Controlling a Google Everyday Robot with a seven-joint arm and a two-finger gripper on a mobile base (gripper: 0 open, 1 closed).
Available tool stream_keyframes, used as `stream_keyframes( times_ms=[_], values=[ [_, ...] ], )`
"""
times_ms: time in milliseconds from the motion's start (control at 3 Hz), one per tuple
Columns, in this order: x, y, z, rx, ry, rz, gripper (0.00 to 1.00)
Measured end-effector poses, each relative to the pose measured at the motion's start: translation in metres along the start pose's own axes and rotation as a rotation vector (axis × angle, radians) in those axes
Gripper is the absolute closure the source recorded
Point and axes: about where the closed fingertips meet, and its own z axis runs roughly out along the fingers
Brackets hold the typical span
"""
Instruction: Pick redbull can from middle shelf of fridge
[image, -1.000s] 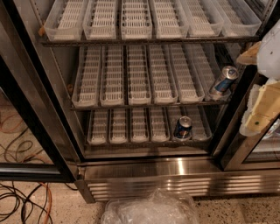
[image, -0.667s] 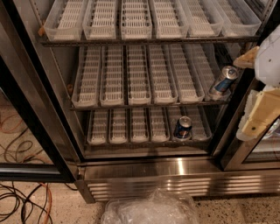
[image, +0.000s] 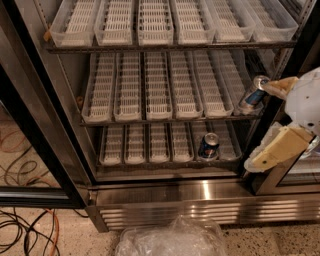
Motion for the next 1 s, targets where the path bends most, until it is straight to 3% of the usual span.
stream_keyframes(
  times_ms=[333, 1000],
  values=[
    [-0.0159, 0.007, 0.0055, 0.011, -0.149, 0.093, 0.0],
    [-0.0164, 0.0082, 0.0073, 0.011, -0.173, 0.114, 0.0]
  ],
)
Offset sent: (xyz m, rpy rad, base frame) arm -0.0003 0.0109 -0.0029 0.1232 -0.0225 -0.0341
